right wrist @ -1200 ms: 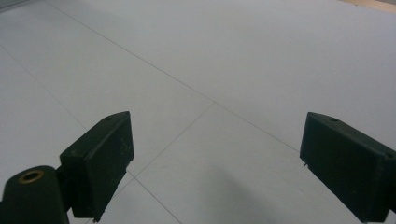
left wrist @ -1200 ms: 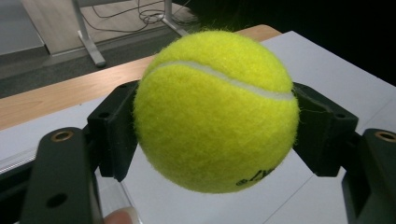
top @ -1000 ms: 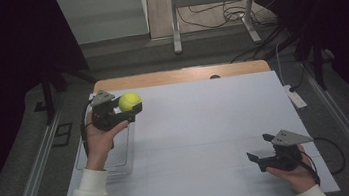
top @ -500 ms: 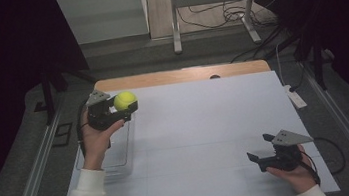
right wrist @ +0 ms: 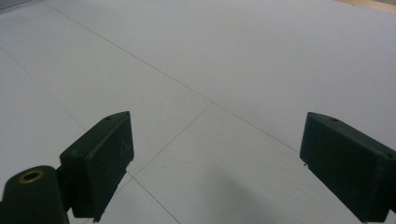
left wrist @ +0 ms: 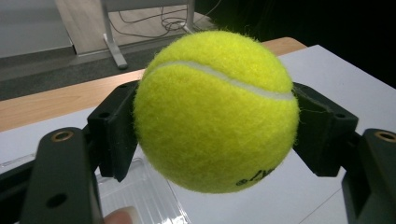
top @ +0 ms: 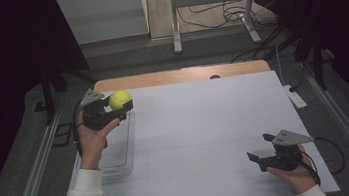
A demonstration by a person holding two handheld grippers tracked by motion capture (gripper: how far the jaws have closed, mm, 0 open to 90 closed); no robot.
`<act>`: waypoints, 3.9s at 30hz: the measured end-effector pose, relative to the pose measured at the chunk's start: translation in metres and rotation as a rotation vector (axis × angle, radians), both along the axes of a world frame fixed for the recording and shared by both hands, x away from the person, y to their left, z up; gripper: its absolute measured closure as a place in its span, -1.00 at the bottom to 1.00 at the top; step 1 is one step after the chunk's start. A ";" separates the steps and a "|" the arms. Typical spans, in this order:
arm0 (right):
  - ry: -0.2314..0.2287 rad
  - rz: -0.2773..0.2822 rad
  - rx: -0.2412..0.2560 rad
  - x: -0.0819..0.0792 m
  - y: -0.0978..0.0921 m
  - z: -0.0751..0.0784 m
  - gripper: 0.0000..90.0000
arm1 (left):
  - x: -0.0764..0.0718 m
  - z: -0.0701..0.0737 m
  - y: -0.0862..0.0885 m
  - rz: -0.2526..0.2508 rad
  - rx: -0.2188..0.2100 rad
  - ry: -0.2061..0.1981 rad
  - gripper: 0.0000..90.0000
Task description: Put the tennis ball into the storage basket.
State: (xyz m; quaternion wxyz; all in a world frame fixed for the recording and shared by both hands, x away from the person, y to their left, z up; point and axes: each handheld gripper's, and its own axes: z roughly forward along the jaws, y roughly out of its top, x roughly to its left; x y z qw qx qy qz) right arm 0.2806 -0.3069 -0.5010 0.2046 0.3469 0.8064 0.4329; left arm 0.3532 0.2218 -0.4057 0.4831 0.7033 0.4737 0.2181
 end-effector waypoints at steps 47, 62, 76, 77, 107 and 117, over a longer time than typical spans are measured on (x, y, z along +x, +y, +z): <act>0.000 -0.006 -0.005 -0.001 0.000 0.000 -0.77 | 0.008 -0.013 0.034 0.143 0.024 0.014 -0.42; 0.000 -0.009 -0.007 -0.001 0.000 0.000 -0.76 | 0.014 -0.020 0.038 0.181 0.056 0.016 -0.42; 0.001 -0.008 -0.009 0.000 0.000 -0.001 -0.76 | 0.021 -0.027 0.053 0.225 0.060 0.046 -0.42; 0.002 -0.008 -0.010 0.000 0.001 -0.001 -0.76 | 0.022 -0.028 0.055 0.229 0.060 0.050 -0.42; 0.002 -0.012 -0.009 -0.001 0.000 -0.001 -0.76 | 0.031 -0.041 0.064 0.263 0.073 0.123 -0.42; -0.005 -0.009 0.000 -0.002 0.000 0.002 -0.76 | 0.041 -0.052 0.062 0.283 0.117 0.193 -0.42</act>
